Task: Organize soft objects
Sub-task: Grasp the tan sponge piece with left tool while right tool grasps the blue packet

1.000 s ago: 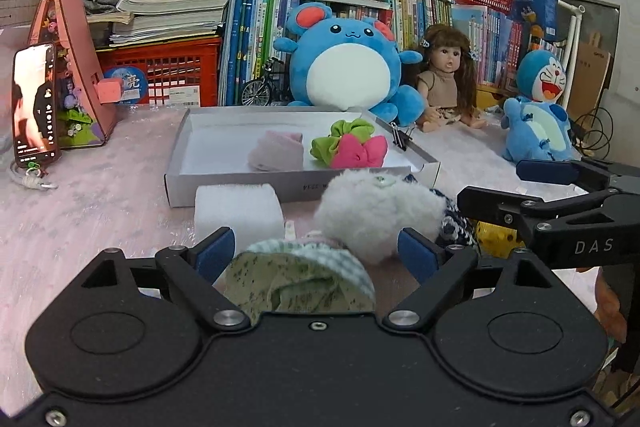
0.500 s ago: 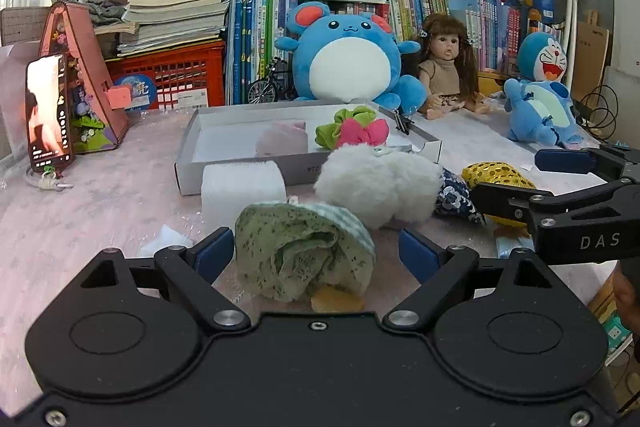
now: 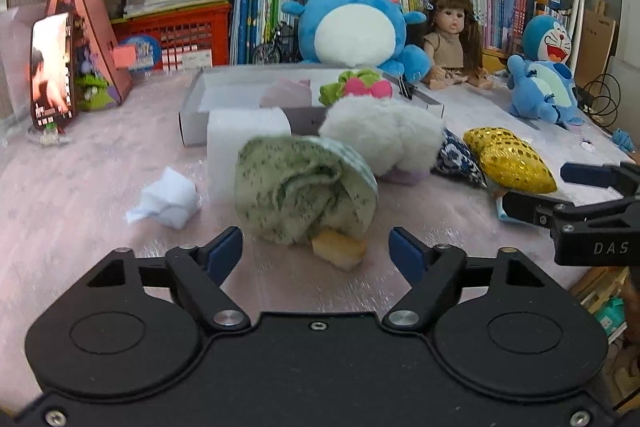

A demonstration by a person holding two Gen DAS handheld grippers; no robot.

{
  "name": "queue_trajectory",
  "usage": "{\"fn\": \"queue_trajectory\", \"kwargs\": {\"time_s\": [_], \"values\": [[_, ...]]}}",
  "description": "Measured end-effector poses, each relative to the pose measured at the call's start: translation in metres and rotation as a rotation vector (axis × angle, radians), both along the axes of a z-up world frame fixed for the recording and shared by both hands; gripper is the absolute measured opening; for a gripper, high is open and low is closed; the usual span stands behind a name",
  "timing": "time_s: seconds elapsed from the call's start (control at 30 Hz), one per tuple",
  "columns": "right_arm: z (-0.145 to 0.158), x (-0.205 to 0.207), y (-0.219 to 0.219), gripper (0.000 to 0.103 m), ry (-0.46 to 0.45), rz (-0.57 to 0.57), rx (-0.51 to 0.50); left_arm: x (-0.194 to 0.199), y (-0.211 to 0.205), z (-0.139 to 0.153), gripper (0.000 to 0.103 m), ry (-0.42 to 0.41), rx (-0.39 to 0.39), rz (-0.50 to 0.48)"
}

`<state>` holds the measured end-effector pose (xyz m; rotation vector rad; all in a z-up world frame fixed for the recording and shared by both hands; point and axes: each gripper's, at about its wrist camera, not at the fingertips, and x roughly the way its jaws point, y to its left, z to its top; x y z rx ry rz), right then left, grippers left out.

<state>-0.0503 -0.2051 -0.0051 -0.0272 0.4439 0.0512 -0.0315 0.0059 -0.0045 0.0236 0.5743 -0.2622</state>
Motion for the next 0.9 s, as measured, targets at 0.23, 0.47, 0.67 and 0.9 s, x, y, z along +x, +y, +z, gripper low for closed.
{"fn": "queue_trajectory", "kwargs": {"time_s": [0.23, 0.47, 0.67, 0.9], "values": [[-0.009, 0.0, -0.004, 0.101, 0.052, -0.018, 0.05, -0.001, -0.001, -0.006, 0.061, 0.027, -0.006, -0.006], [-0.01, 0.004, 0.003, 0.093, 0.061, -0.009, 0.054, 0.003, -0.007, -0.007, 0.053, 0.023, 0.01, -0.005], [-0.011, 0.014, 0.005, 0.086, 0.07, -0.021, 0.068, 0.007, -0.013, -0.007, 0.04, 0.014, 0.03, -0.025], [-0.011, 0.015, 0.009, 0.066, 0.092, -0.017, 0.046, 0.001, -0.016, -0.008, 0.029, 0.012, 0.049, -0.042]]}}
